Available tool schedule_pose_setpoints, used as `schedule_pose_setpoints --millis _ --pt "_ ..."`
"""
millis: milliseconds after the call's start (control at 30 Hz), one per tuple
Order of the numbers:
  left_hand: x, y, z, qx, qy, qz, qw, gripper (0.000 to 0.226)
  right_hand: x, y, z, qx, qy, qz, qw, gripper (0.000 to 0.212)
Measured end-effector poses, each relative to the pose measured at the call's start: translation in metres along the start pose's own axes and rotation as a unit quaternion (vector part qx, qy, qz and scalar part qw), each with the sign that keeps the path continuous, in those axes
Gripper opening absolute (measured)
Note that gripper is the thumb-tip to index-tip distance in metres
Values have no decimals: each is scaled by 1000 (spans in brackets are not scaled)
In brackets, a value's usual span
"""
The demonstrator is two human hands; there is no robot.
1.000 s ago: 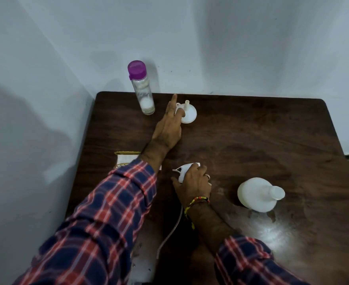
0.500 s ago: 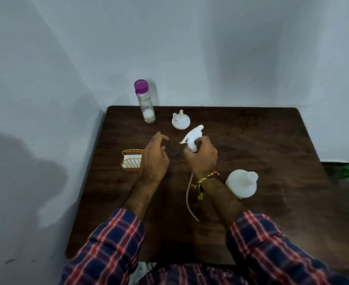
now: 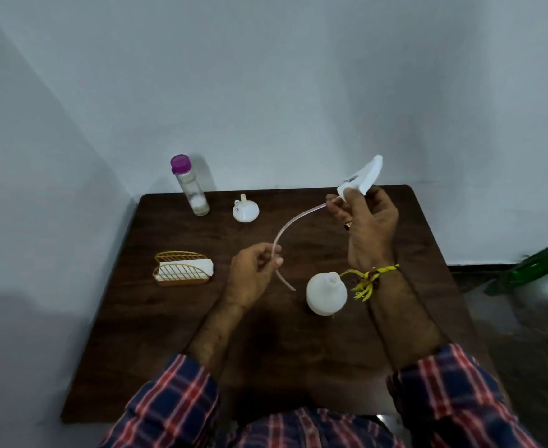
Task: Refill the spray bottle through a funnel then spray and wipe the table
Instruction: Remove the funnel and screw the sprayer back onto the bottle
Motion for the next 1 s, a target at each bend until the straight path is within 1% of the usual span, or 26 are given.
schedule_pose_setpoints --millis 100,200,367,433,600,800,933,1000 --pt "8 14 -23 44 -32 15 998 16 -13 -12 19 -21 4 1 1000 11" --pt "13 28 -48 69 -21 11 997 15 -27 -23 34 -46 10 7 999 10" --pt "16 38 -81 75 -12 -2 997 16 -48 -35 58 -50 14 15 999 16" --pt "17 43 -91 66 -10 -7 998 16 -55 -38 67 -51 19 15 998 20" --pt "20 41 -104 2 9 -36 999 17 -62 -38 84 -49 19 5 999 18" --pt "17 43 -94 -22 52 -70 996 21 -60 -38 91 -56 6 -8 998 12" --pt "15 37 -94 -49 32 -68 996 22 -58 -35 88 -61 3 -7 998 9" --pt "15 32 -97 -45 20 -55 997 21 -57 -31 89 -56 6 -9 998 12"
Point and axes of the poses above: each hand's wrist, its own x-axis away from the middle knuckle, its own z-axis out of the back of the hand, y = z × x, the point moved 2 cm from there along -x, towards the middle knuckle, and after that the axes turned 4 degrees about y, right-handed, at the moved point
